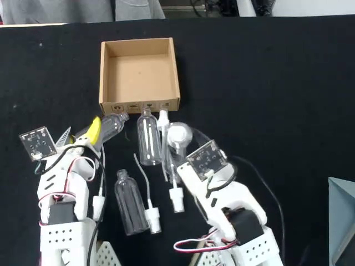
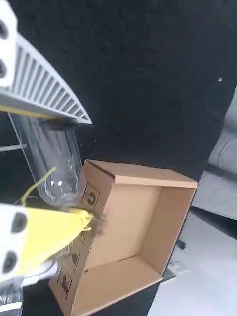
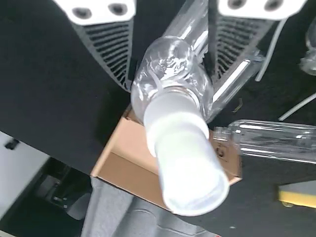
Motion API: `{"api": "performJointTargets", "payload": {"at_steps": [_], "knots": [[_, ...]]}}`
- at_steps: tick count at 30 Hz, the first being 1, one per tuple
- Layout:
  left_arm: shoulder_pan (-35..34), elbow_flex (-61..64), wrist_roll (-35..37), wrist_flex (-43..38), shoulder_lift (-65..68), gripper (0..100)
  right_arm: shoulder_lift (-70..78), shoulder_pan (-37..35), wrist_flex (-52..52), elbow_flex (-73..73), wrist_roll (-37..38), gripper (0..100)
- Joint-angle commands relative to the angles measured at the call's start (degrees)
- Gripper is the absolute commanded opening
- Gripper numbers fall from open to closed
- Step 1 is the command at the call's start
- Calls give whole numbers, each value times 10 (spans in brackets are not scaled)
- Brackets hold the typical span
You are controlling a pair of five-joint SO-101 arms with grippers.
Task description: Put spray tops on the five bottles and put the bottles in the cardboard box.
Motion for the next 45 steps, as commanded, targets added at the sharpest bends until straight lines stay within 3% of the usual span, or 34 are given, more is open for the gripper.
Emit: {"api": "performJointTargets", "payload": {"at_steps": [1, 5, 21, 31, 45], "knots": [[-6, 19, -4, 3, 0, 248, -58, 32, -1, -33, -5, 32], [-1, 19, -4, 35, -5, 252, -58, 33, -2, -32, -5, 32], [-5, 19, -4, 34, -5, 253, -51, 33, 3, -93, 0, 32], [-1, 19, -4, 34, -5, 253, -43, 32, 69, -209, 55, 31], [-5, 19, -4, 34, -5, 253, 225, 29, 69, -407, 57, 31]]}}
